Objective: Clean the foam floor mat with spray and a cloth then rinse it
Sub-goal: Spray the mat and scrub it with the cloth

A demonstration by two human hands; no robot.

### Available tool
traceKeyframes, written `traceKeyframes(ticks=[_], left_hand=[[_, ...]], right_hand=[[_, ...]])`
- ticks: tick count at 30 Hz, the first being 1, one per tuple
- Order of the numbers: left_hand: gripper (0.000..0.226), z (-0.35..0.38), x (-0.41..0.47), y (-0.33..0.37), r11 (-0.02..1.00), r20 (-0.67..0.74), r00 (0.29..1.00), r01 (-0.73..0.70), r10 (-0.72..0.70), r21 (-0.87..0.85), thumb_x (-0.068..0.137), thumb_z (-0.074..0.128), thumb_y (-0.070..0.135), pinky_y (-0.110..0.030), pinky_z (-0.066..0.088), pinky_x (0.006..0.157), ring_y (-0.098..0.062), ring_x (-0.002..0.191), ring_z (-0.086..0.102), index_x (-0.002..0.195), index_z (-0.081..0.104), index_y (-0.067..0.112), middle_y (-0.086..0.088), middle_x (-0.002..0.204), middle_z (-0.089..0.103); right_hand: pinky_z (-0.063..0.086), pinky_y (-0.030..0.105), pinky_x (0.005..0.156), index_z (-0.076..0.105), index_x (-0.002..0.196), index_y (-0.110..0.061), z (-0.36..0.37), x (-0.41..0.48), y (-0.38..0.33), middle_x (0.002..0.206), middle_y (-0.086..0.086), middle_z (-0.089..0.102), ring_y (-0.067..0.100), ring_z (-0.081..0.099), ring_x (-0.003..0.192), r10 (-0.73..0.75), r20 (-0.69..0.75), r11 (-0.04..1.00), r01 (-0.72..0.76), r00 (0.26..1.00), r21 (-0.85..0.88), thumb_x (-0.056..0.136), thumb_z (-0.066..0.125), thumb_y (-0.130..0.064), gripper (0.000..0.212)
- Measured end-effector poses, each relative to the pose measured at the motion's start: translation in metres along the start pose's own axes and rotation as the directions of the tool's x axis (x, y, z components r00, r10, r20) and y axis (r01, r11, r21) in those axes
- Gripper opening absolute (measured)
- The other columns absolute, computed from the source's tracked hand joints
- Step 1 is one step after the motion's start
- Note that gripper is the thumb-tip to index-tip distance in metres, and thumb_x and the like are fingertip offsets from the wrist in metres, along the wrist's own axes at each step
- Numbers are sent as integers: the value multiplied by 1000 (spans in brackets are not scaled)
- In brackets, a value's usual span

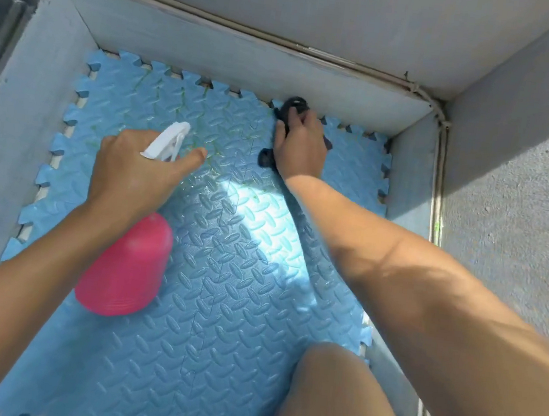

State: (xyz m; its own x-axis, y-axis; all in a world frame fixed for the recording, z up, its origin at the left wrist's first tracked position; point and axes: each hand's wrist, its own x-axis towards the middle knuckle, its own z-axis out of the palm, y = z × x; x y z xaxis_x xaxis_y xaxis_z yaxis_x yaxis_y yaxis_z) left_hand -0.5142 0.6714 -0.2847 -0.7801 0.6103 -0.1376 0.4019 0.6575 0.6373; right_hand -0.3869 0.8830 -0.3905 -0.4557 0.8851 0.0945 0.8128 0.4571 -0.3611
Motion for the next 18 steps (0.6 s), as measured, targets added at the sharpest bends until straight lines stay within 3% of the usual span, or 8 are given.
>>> traceKeyframes(ticks=[2, 5, 8, 9, 11, 13, 14, 18], left_hand=[[69, 3, -2, 5, 997, 53, 996, -64, 66, -32, 77, 67, 66, -45, 51, 76, -40, 74, 62, 68, 63, -1, -23, 66, 65], [57, 7, -1, 13, 992, 122, 985, -116, 121, -48, 83, 74, 54, -39, 41, 73, -37, 67, 56, 64, 58, 3, -17, 60, 59], [58, 8, -2, 17, 990, 152, 979, -125, 134, -68, 85, 79, 46, -34, 34, 63, -26, 59, 39, 61, 46, 4, -6, 55, 42], [60, 10, -2, 17, 990, 154, 979, -123, 133, -71, 85, 80, 45, -32, 34, 62, -26, 59, 36, 63, 45, 2, -6, 57, 39], [59, 13, -2, 16, 990, 168, 978, -111, 124, -88, 85, 80, 44, -31, 31, 58, -22, 57, 32, 63, 44, 2, -5, 58, 37], [58, 17, -2, 15, 989, 209, 970, -101, 121, -105, 84, 81, 45, -33, 29, 55, -20, 54, 31, 60, 42, 9, -3, 56, 36], [58, 20, -2, 14, 989, 230, 965, -104, 126, -105, 84, 81, 45, -33, 28, 55, -20, 54, 32, 58, 41, 13, -2, 56, 36], [57, 30, -4, 12, 988, 266, 953, -122, 143, -95, 80, 80, 52, -33, 32, 59, -20, 56, 35, 58, 43, 14, 0, 56, 39]], right_hand=[[51, 38, 78, 65, 129, -17, 9, -18, -39, 120, 10, 59, 31, 55, 112, -233, 140, 971, 223, 962, 85, 98, 54, -37, 38], [43, 33, 68, 65, 126, -27, 4, -52, -64, 113, 4, 57, 26, 54, 108, -527, 284, 850, 502, 801, 160, 96, 55, -39, 34], [44, 32, 67, 63, 127, -30, -10, -67, -21, 110, 6, 56, 26, 54, 103, -579, 235, 816, 550, 781, 180, 95, 54, -40, 35], [45, 32, 69, 62, 130, -32, -15, -63, 7, 112, 7, 55, 27, 54, 104, -527, 209, 850, 511, 824, 127, 95, 52, -42, 39], [49, 33, 78, 60, 136, -30, -31, -45, 73, 119, 9, 51, 29, 52, 110, -246, 109, 969, 247, 963, 6, 97, 50, -35, 41], [47, 35, 86, 58, 140, -22, -49, -30, 128, 125, 14, 50, 33, 51, 113, 99, 13, 994, -99, 995, -39, 101, 50, -25, 40], [47, 37, 87, 57, 141, -19, -52, -27, 139, 126, 17, 49, 35, 50, 113, 178, -16, 982, -179, 984, -57, 102, 49, -22, 40], [51, 41, 78, 63, 134, -16, -42, -54, 102, 116, 17, 55, 34, 50, 106, 146, -60, 987, -150, 987, -59, 101, 52, -24, 35]])
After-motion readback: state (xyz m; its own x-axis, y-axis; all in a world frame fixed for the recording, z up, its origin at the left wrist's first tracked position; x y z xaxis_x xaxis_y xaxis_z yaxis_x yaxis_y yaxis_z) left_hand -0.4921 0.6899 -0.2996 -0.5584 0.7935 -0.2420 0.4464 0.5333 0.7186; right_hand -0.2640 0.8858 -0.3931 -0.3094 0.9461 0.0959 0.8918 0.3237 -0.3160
